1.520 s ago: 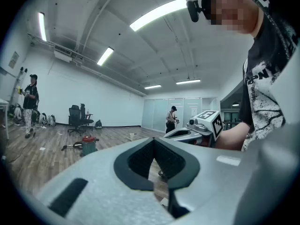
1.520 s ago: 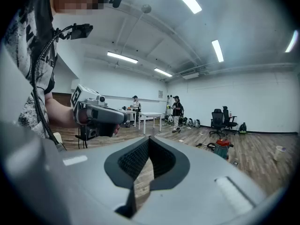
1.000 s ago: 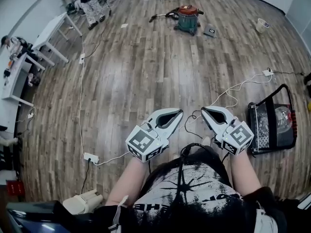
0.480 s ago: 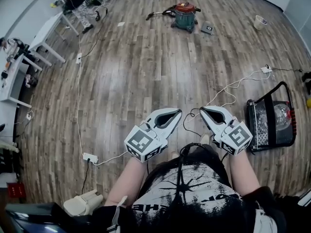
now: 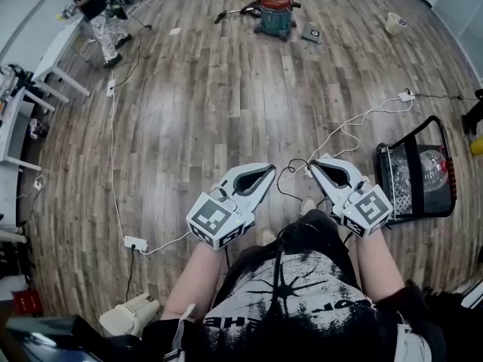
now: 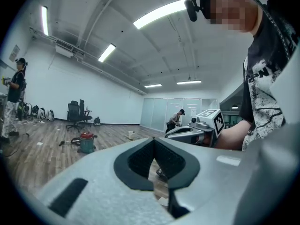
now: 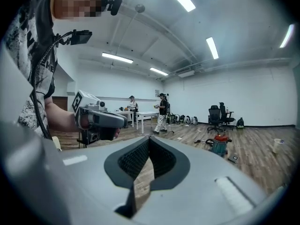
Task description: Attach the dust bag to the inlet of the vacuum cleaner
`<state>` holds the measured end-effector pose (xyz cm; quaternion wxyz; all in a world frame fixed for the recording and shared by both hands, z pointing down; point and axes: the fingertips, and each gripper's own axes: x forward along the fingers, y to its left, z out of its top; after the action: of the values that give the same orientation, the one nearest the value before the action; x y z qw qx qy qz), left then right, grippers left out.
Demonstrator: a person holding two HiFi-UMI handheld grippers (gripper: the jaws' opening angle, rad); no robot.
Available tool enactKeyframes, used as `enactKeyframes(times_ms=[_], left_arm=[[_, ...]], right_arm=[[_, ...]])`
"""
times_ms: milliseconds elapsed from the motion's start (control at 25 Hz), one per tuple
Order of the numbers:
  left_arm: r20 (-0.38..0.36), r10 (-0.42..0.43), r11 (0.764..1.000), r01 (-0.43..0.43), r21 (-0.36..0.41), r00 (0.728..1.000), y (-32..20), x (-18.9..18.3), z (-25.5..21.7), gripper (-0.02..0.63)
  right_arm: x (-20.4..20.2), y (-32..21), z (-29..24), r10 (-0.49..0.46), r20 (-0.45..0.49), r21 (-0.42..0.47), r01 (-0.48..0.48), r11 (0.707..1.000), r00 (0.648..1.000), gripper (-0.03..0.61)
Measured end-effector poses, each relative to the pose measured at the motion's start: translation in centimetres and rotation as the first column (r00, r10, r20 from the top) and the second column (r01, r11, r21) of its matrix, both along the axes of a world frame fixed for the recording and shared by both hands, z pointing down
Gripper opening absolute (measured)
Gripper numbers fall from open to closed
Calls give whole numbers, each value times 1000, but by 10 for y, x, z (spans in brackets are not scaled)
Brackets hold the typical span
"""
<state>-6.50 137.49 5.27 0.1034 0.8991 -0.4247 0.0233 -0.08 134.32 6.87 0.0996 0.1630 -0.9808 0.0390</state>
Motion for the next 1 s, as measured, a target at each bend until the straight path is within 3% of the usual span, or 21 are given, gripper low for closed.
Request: enactKeyframes(times_ms=[200,360,760,1000], left_arm=[[-14,15,999,-15,-29,1000,-20,9,10,-3],[-6,28,998,-28,-52,1000,-59,16,23,-3],[43,-17,997,20,-74,999,-225,18,25,-3],[35,-22,997,24,-76,999,-315,42,19,-3]], right_arm=[[9,-16,12,2,-26,-32,-3,999,1000,4],[15,-58,21,23,-15,-54,-24,998,1000,5],[18,-219,13,-40,19,-48,41,998,999,5],[34,-310,9,-84,19,-33,85,996,996,5]])
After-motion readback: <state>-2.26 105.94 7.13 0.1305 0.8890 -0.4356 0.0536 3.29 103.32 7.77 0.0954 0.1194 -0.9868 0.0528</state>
